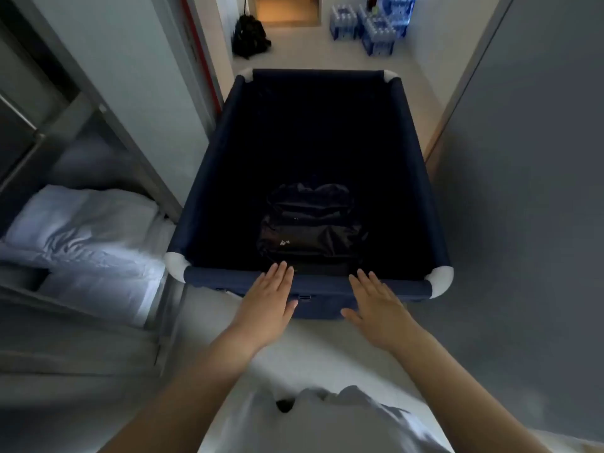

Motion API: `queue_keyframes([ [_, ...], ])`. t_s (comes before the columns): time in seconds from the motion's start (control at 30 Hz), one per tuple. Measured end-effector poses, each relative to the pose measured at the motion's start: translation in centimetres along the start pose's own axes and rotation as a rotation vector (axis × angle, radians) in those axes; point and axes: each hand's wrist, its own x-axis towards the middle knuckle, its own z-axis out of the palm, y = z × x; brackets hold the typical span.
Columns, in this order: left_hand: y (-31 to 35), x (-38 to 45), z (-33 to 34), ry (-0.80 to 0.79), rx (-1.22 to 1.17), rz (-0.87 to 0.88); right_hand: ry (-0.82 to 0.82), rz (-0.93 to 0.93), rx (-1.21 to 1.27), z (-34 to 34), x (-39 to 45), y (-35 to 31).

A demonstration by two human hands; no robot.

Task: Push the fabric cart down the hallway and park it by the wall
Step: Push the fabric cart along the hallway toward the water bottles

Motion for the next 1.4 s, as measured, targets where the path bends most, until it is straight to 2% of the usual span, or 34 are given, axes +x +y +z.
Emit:
queue_keyframes([
  [0.23, -0.6, 0.2, 3.4, -0.125, 0.023, -0.071, -0.055, -0.026, -0.104, 2.7, 1.9, 0.5],
  [0.33, -0.7, 0.1, 4.5, -0.125, 0.049, -0.082, -0.034, -0.059, -0.232, 4.0, 2.0, 1.1],
  [0.43, -0.7, 0.3, 5.0, -0.099, 0.075, -0.09, 0.007, -0.074, -0.26, 4.6, 2.1, 1.5],
  [0.87, -2.1, 2.3, 4.7, -0.13, 0.068, -0.04, 0.032, -0.063, -0.172, 3.9, 3.7, 1.7],
  [1.4, -5.0, 8.5, 0.9, -0.219, -0.017, 0.058, -0.005, 0.072, -0.157, -0.6, 9.4, 1.0],
])
